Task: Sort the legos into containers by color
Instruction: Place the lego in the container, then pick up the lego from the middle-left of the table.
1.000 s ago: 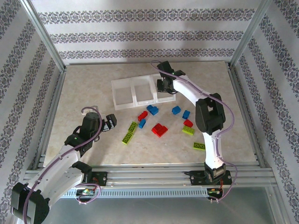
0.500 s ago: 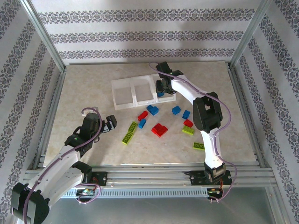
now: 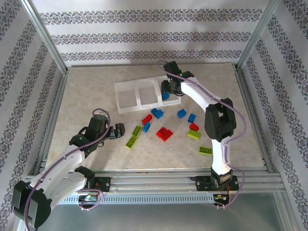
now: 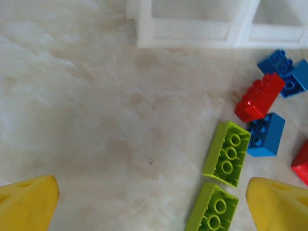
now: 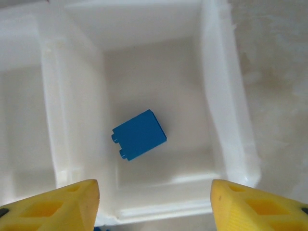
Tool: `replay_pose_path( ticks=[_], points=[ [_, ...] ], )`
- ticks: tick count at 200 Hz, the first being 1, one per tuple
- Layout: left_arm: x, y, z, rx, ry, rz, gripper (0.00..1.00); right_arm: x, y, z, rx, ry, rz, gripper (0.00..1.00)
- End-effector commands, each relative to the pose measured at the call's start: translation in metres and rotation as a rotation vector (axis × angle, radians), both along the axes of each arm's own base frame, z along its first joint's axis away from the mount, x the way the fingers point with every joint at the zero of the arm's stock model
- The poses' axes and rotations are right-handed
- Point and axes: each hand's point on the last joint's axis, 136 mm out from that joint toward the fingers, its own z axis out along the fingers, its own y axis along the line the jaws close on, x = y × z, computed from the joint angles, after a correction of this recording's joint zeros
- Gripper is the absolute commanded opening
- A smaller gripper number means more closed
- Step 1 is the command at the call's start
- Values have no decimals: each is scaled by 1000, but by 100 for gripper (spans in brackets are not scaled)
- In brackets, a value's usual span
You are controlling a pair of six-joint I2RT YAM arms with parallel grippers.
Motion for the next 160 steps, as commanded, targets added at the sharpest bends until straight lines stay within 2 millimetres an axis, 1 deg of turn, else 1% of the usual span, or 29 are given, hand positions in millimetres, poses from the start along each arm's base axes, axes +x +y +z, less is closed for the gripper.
replay_pose_path(
  ticks=[1,19,26,30,34,63,84,104,135,144,160],
  points=[
    [-13,-17,-7,10,60,-98,100,-18,-4,19,22,-21,-32,73],
    [-19,-29,-16,21,94,-147,97,-31,-9,23,46,-26,-45,83],
    [-21,-34,-19,26,108,-168,97,-37,-12,24,50,-29,-55,90],
    [-22,-36,-21,29,116,-180,96,-40,-14,23,51,-28,-64,97],
    [-23,-39,-22,30,121,-192,96,-44,-16,24,51,-30,-71,98],
    [-30,-55,-34,65,164,-269,91,-68,-34,16,44,-9,-139,98],
    [-31,-62,-43,91,197,-306,86,-86,-44,9,45,12,-179,98],
    [-31,-71,-49,121,216,-354,84,-100,-53,4,47,24,-210,98],
    [-32,-84,-62,157,245,-410,82,-116,-67,4,40,16,-260,98],
    [-32,-85,-67,174,259,-413,81,-118,-71,5,40,10,-276,98],
    [-30,-82,-75,207,284,-399,76,-123,-77,7,46,-1,-301,98]
  ],
)
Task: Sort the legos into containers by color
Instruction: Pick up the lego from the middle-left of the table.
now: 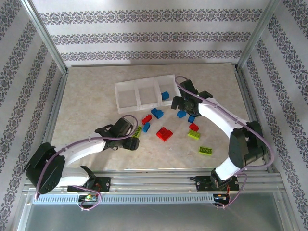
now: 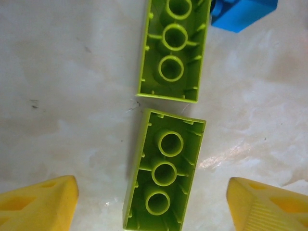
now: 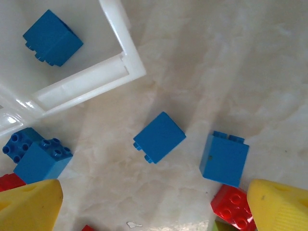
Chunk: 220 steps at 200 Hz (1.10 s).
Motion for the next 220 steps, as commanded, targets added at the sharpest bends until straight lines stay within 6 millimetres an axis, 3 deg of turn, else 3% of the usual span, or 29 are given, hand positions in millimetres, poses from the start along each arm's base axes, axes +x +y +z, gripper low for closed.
replay_pose_path(
  ticks=[1,48,82,123,181,220],
  points=[
    [5,-4,-3,40,-10,-30,75,-5,-11,10,-1,-44,-69,98],
    [7,5,-21,110,28,11,61,-11,-25,19,29,-77,-117,98],
    [10,2,-25,109,32,21,56,-13,-31,18,48,-81,-141,98],
    [11,8,-24,136,25,51,41,-14,-31,18,63,-81,-150,98],
    [23,23,-3,176,-40,152,30,-15,-33,14,64,-73,-164,98],
    [56,25,35,166,-172,235,28,-18,-35,13,64,-77,-177,98]
  ],
)
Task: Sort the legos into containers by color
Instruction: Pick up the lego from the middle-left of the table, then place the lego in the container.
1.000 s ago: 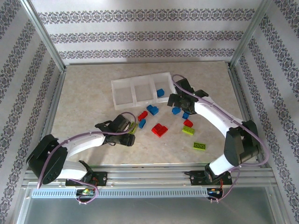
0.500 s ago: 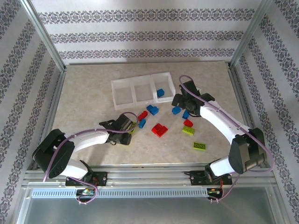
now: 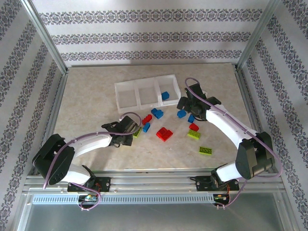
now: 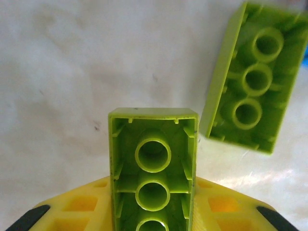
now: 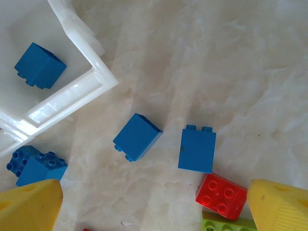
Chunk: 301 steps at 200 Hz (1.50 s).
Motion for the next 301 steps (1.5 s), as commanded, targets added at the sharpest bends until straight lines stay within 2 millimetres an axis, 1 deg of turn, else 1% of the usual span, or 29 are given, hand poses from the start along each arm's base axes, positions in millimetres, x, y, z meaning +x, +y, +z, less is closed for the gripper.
replay_pose_path(
  ticks=[1,22,35,78,99,118,133,152,168,196,229,238,257,301],
  points=[
    [28,4,35,8,-126,73,29,-4,-9,3,4,-15,-42,98],
    [51,3,56,-9,-174,99,28,-5,-9,3,7,-15,-42,98],
    [66,0,65,-24,-196,98,28,-6,-9,3,5,-13,-40,98],
    [124,-8,95,-47,-258,113,27,-15,-14,0,4,-11,-50,98],
    [151,-9,101,-47,-276,126,27,-19,-17,-1,3,-7,-56,98],
    [169,-5,97,-26,-258,154,27,-23,-22,-1,-1,-8,-64,98],
    [178,2,92,-5,-241,179,27,-27,-26,-2,1,-8,-73,98],
    [188,9,84,18,-226,207,27,-30,-30,-2,5,-10,-86,98],
    [195,12,78,21,-220,219,28,-31,-34,-2,6,-12,-94,98],
    [203,17,67,27,-203,245,29,-34,-37,-8,6,3,-98,98],
    [208,23,59,61,-192,262,36,-36,-36,-22,0,43,-91,98],
    [208,24,59,61,-192,264,39,-36,-36,-25,-3,53,-89,98],
    [206,24,59,60,-191,267,42,-35,-35,-31,-7,70,-87,97],
    [205,25,69,48,-215,271,48,-30,-31,-38,-6,96,-76,94]
  ],
)
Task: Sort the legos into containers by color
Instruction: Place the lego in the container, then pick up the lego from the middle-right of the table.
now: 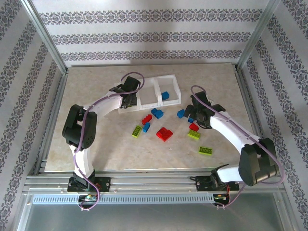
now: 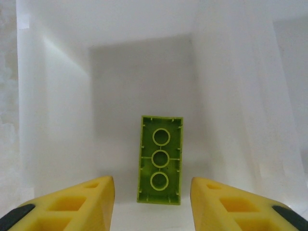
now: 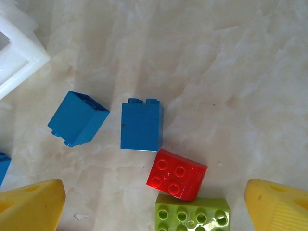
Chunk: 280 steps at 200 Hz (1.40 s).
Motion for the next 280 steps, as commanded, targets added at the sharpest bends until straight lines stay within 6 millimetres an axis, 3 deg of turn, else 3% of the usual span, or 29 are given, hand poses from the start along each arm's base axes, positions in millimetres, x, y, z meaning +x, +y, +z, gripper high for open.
replay_pose_path(
  ticks=[1,56,94,121,176,249,280],
  points=[
    [0,10,16,13,-25,25,49,3,-1,-4,6,16,-6,93],
    [-6,8,49,-42,-86,14,56,10,5,-12,16,49,3,89],
    [-20,8,69,-101,-131,10,78,19,11,-14,21,61,18,87],
    [-35,12,76,-134,-157,11,100,24,13,-15,15,68,29,85],
    [-71,29,81,-157,-196,35,100,32,16,-23,1,100,46,80],
    [-108,45,91,-216,-298,45,100,36,10,-49,-15,189,44,63],
    [-119,48,82,-221,-278,51,100,34,8,-61,-17,224,41,62]
  ],
)
